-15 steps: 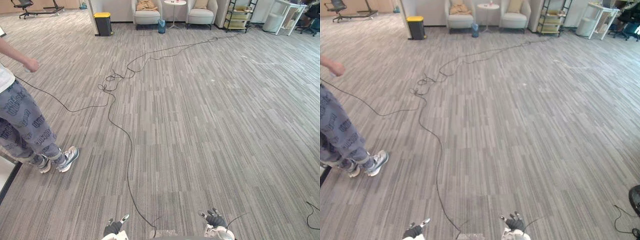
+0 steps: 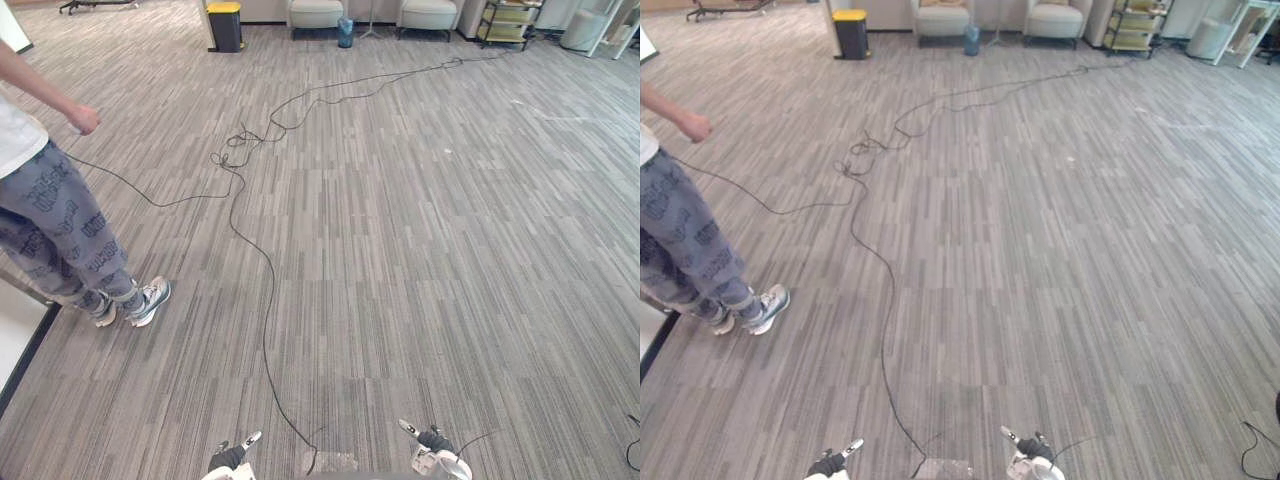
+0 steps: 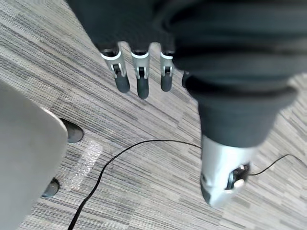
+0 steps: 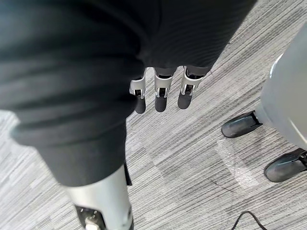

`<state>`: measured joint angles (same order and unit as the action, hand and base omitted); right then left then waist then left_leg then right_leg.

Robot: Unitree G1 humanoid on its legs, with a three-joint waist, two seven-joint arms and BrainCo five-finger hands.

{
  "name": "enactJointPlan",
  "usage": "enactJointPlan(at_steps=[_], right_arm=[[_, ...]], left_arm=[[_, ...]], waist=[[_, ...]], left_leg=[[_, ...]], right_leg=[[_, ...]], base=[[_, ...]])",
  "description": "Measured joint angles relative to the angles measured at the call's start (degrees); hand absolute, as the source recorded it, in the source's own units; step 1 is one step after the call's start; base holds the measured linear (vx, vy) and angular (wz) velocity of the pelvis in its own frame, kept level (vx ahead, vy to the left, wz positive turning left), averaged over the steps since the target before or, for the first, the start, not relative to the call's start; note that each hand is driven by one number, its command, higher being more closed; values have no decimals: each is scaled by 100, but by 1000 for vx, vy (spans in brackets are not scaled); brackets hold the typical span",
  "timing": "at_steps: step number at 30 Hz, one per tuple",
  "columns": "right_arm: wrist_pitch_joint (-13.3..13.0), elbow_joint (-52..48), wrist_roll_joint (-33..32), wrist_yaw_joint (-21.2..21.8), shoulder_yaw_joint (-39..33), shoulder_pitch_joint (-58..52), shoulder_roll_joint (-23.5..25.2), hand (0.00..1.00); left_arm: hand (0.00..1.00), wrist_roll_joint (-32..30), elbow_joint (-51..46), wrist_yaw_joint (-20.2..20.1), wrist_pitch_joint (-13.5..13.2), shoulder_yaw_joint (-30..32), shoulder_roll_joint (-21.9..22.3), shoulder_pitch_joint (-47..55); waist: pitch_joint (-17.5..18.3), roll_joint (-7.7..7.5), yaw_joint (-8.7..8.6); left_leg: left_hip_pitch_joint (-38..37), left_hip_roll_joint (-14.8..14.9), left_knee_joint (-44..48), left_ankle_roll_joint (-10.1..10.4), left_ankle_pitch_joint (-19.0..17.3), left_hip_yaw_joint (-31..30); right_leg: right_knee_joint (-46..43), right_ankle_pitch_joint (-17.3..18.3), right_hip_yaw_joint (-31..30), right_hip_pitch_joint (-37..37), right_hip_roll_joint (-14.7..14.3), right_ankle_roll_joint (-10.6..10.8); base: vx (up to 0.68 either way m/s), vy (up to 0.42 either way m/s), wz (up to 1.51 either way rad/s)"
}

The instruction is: Pick up cushions and gather them together orderly.

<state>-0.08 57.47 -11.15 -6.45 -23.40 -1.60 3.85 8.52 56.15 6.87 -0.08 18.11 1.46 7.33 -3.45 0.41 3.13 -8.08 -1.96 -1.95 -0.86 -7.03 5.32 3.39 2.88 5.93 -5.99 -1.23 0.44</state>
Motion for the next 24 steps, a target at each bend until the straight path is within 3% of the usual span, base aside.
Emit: enactJointPlan(at_steps=[21, 24], right_arm=[[49, 235, -11, 41, -257, 127, -182, 0], [30, 189, -17, 43, -294, 131, -177, 0]], left_arm=[[0, -177, 187, -169, 49, -233, -120, -214], [0, -175, 155, -200, 49, -220, -114, -218]], waist=[[-191, 11, -46], [-222, 36, -71]], left_leg=[[13, -56, -190, -60, 156, -107], [145, -40, -110, -20, 111, -97]], right_leg=[[13, 13, 102, 58, 37, 4], [-282, 189, 122, 248, 49, -8]], base=[[-8, -2, 2], [-3, -5, 1]])
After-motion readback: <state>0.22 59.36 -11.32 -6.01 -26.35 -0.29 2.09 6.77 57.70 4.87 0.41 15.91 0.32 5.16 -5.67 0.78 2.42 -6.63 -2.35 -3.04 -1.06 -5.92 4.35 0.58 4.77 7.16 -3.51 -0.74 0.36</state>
